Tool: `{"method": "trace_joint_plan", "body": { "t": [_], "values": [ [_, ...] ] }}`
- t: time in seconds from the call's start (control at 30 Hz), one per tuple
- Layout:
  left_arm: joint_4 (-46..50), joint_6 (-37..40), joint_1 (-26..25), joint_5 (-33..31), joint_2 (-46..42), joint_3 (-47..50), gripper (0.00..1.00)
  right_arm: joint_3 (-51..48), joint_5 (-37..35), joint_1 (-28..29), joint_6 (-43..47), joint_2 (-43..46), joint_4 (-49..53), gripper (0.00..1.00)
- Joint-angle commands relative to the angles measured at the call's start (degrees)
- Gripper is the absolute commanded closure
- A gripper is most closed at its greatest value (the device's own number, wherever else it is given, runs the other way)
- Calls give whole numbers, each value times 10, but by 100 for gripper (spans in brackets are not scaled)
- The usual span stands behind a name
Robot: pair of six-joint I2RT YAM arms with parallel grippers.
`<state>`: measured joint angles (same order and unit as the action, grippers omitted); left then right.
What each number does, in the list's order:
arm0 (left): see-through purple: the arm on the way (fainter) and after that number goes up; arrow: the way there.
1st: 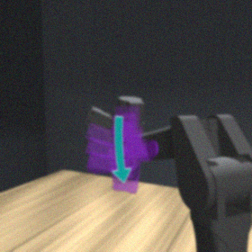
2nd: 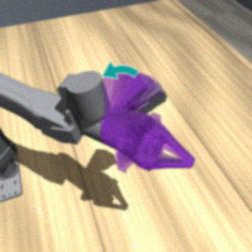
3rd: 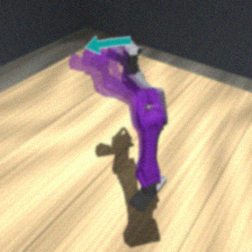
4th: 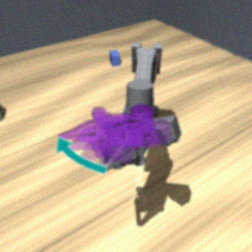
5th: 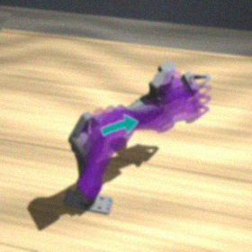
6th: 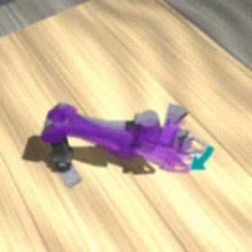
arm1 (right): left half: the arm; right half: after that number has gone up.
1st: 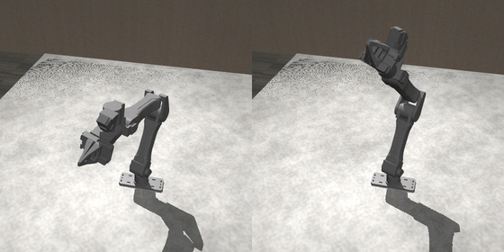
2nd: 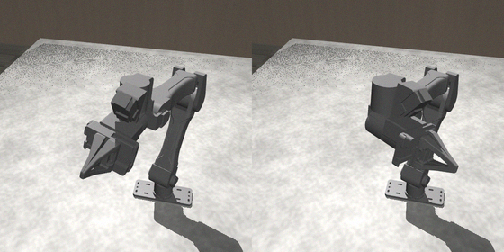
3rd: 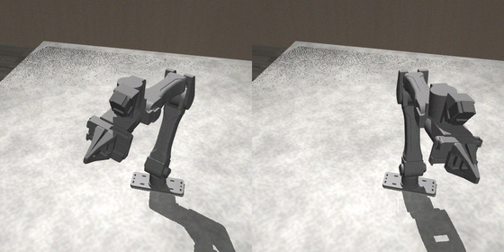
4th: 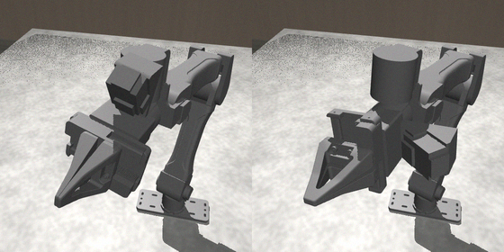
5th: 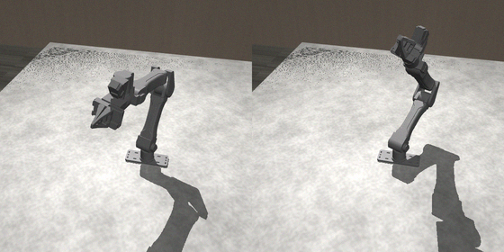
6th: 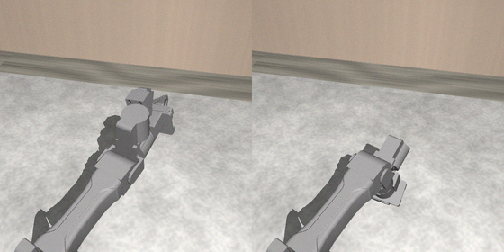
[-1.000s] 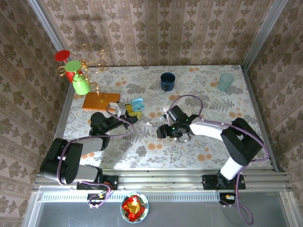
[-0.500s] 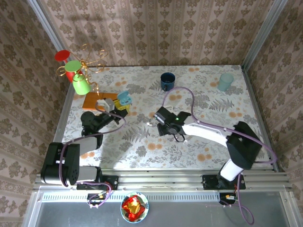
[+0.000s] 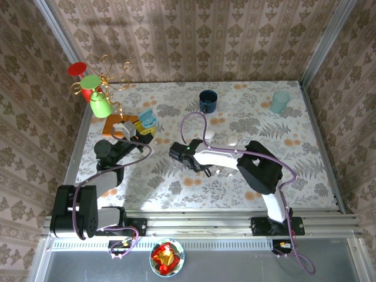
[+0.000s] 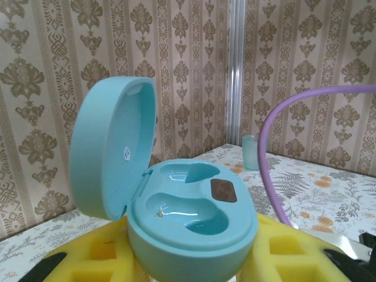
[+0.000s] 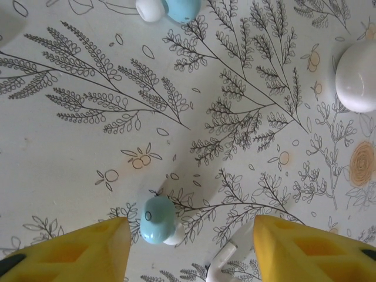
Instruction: Insert the wireless bluetooth earbuds into the charging case
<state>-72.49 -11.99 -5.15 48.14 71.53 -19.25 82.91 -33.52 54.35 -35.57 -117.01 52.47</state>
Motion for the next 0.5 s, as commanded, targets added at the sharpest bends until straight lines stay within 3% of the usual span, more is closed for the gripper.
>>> {"method": "trace_joint_plan", "body": {
  "t": [0.0, 0.47],
  "values": [
    [-14, 1, 4, 0, -10, 5, 66, 26, -51, 6, -12, -23, 44, 46],
    [-14, -2, 3, 8, -5, 2, 66, 45, -25, 8, 10, -68, 51, 55]
  ]
}}
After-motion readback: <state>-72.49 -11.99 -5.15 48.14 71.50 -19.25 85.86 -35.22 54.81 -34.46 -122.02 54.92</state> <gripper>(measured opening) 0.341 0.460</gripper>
